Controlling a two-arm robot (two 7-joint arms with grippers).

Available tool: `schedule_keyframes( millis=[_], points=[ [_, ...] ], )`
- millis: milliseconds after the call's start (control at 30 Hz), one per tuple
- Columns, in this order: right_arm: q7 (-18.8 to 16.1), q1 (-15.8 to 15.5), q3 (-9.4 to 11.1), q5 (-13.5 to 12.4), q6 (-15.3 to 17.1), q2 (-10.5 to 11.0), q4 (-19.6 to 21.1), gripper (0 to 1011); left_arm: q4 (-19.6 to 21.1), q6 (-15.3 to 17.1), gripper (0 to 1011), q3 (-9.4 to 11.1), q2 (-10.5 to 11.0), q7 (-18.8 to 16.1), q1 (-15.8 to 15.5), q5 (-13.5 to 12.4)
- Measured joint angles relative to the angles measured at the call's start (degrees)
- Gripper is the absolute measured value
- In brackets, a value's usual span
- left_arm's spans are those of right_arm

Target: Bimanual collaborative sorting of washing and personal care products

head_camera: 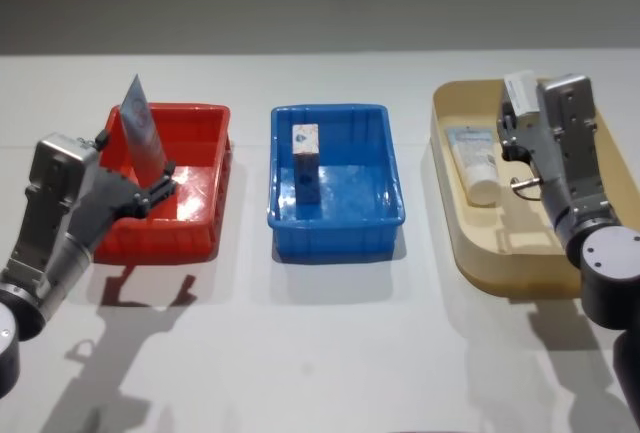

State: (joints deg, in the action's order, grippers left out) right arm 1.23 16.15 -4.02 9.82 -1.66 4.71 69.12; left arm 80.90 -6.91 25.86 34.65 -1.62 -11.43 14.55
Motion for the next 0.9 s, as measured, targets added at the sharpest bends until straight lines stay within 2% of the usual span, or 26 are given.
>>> schedule_keyframes(
  millis=[433,900],
  points=[
    [1.2,0.5,2.4,1.2,2.2,-1.1,-4.5,441,0.0,0.0,1001,0.0,0.0,0.0,0.0,0.0],
    [1.7,1.9,4.6,1.0,4.9,-2.7,-8.4,440,0.0,0.0,1001,0.0,0.0,0.0,0.0,0.0]
  ],
)
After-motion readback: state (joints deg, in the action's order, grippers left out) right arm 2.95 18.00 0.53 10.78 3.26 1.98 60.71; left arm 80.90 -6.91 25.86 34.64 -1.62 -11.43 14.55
